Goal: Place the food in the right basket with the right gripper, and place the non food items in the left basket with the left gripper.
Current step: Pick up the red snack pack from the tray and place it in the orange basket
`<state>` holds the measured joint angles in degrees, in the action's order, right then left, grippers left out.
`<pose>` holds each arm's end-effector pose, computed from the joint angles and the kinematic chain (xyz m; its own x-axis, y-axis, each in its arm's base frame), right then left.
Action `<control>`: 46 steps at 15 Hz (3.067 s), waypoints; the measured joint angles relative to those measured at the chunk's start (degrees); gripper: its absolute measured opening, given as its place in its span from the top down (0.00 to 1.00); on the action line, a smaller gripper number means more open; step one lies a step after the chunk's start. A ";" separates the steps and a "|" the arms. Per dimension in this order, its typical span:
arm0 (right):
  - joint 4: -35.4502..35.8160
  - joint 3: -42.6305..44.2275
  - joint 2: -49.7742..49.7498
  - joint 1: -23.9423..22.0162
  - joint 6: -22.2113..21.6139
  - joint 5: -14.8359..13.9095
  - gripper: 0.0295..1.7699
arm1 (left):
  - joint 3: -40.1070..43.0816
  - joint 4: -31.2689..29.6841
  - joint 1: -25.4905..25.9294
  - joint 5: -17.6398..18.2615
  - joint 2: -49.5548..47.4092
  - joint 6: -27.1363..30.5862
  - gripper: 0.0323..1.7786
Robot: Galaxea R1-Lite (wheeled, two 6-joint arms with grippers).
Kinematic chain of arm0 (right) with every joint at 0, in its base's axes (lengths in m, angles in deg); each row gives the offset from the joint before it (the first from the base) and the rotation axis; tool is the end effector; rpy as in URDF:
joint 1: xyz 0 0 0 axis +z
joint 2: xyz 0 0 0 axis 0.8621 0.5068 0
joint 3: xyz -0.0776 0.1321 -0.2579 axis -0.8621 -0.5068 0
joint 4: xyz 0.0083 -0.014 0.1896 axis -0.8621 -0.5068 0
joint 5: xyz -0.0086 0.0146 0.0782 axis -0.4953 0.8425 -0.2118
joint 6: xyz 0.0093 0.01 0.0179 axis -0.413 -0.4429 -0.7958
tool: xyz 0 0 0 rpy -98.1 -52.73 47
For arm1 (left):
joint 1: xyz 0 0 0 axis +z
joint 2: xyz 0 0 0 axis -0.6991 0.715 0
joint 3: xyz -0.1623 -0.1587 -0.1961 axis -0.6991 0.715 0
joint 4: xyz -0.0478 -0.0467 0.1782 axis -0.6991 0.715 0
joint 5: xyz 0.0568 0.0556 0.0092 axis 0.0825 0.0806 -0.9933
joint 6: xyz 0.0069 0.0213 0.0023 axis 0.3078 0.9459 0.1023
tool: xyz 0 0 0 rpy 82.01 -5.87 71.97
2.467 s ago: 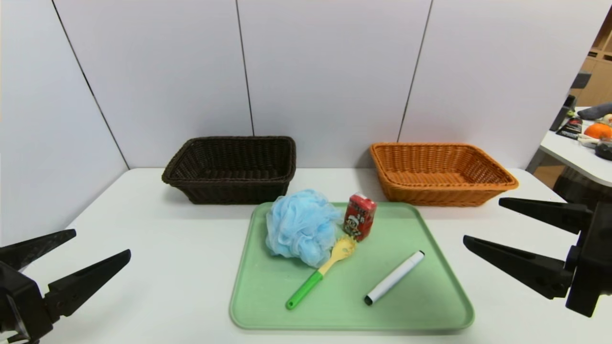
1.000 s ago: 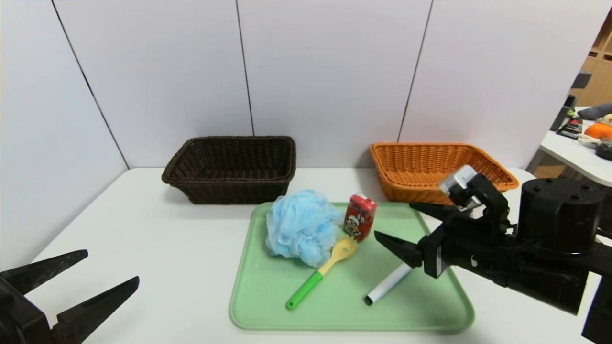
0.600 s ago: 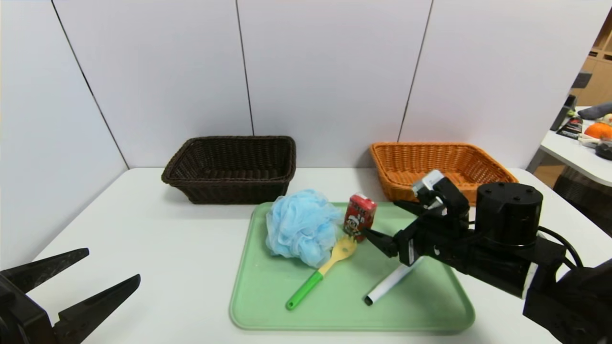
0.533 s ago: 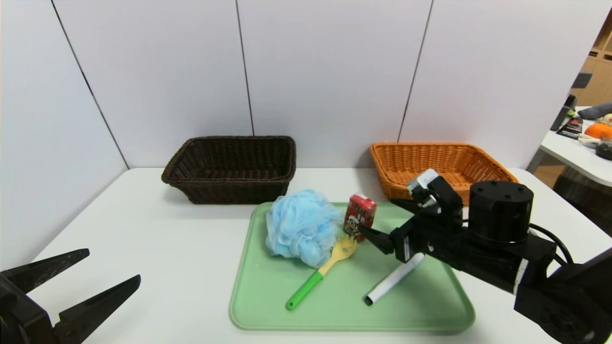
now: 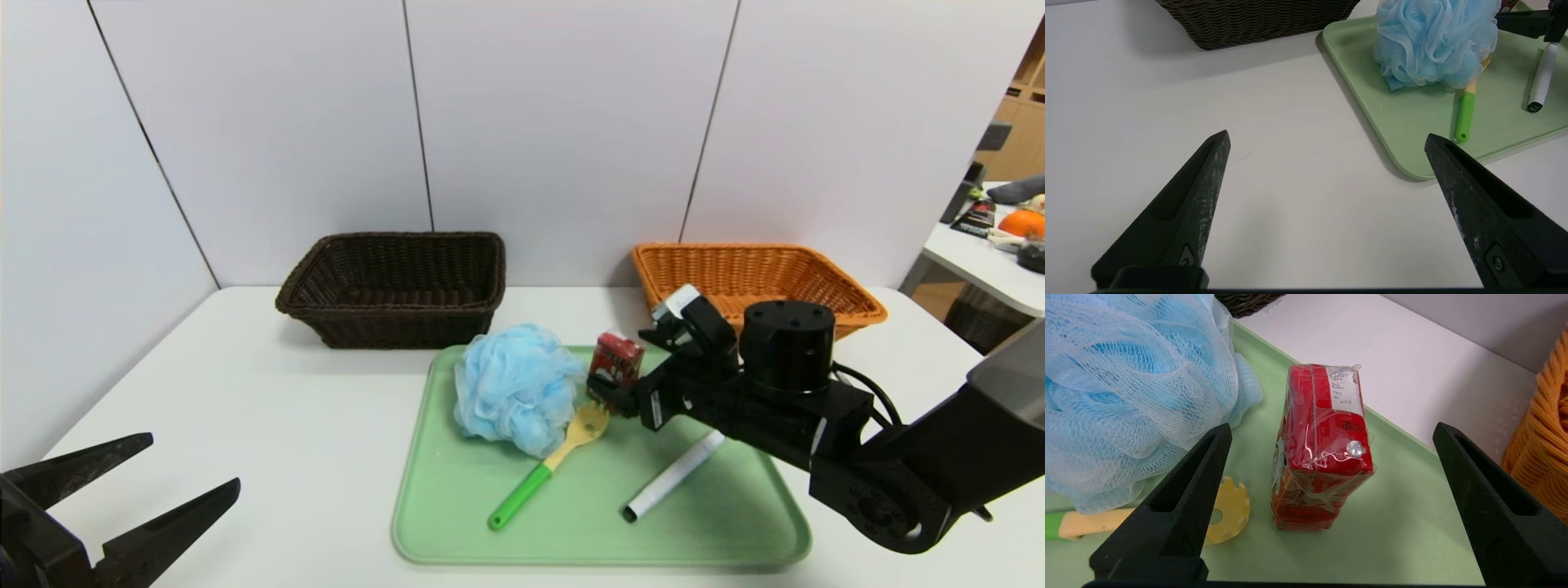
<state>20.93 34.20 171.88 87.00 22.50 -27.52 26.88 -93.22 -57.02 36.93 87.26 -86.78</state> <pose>0.2913 0.1549 0.1002 0.7869 0.5649 -0.2483 -0.6057 0.7840 -0.1360 0.0795 -0.0216 0.1802 0.8965 -0.3701 -0.2435 0.3645 0.9286 -0.0695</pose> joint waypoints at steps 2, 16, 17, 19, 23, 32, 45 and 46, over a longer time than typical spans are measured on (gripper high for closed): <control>0.02 0.11 0.39 -0.22 0.34 -0.11 0.27 | 0.13 0.00 0.00 0.02 -0.10 -0.05 0.05; -0.28 0.88 -3.83 2.61 1.46 -4.44 0.87 | 1.18 0.00 0.00 0.04 -0.11 0.41 0.05; -0.69 1.57 -5.05 3.41 1.83 -5.66 0.87 | 1.18 0.00 0.00 0.04 -0.10 0.44 0.05; -2.71 3.83 -7.85 4.73 3.01 -7.33 0.87 | 1.16 0.00 0.00 0.04 0.00 0.52 0.05; -14.40 14.02 -13.53 4.29 4.22 -9.72 0.87 | 1.21 -0.23 0.00 0.04 0.00 0.52 0.05; -24.87 27.45 -12.62 -8.41 12.85 -8.90 0.87 | 1.44 -0.28 0.00 -0.02 -0.10 0.55 0.05; -38.46 39.72 0.20 -20.04 13.70 -12.84 0.87 | 1.02 -0.34 0.00 -0.05 -0.29 0.61 0.05; -39.84 40.74 0.96 -20.35 13.21 -13.10 0.87 | 1.02 -0.34 0.00 -0.05 -0.29 0.61 0.05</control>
<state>-18.91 74.94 172.85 66.66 35.72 -40.63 27.90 -93.57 -57.02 36.89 86.96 -86.17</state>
